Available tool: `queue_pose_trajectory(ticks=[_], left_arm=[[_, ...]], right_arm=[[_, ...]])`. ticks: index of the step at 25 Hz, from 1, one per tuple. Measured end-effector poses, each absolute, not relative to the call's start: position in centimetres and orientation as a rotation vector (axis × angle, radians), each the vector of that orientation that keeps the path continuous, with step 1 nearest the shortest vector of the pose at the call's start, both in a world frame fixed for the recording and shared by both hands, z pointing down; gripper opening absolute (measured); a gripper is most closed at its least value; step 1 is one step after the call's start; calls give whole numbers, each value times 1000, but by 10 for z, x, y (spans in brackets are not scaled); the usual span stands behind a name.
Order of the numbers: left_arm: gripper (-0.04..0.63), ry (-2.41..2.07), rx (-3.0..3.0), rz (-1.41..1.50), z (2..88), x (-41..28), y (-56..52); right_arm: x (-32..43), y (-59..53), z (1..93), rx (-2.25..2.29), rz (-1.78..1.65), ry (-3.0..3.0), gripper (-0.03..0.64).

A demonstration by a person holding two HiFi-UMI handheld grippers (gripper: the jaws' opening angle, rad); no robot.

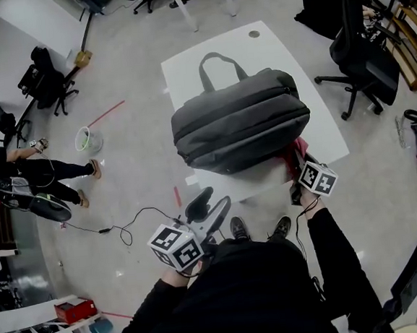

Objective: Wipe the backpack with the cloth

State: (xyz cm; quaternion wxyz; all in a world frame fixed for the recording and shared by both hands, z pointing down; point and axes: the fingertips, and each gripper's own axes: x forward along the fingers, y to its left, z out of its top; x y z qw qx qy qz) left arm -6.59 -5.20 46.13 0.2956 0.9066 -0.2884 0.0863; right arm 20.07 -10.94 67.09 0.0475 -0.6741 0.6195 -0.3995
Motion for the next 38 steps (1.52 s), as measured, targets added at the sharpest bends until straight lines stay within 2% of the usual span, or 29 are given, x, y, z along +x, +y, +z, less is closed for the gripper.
queue_pose_trajectory(ticks=[12, 17, 26, 34, 38], left_arm=[[250, -909, 2330, 171, 482, -121, -62], [250, -936, 2268, 141, 500, -180, -68], [250, -855, 2240, 115, 528, -207, -79], [264, -676, 2608, 268, 521, -238, -80], [272, -509, 2617, 141, 514, -264, -88]], right_arm=[[-35, -120, 687, -1545, -1332, 2521, 64], [-112, -122, 700, -1478, -1375, 2616, 64], [-170, -119, 700, -1376, -1362, 2748, 64], [-197, -81, 583, -1232, -1192, 2696, 63], [-221, -76, 546, -1277, -1026, 2694, 63]])
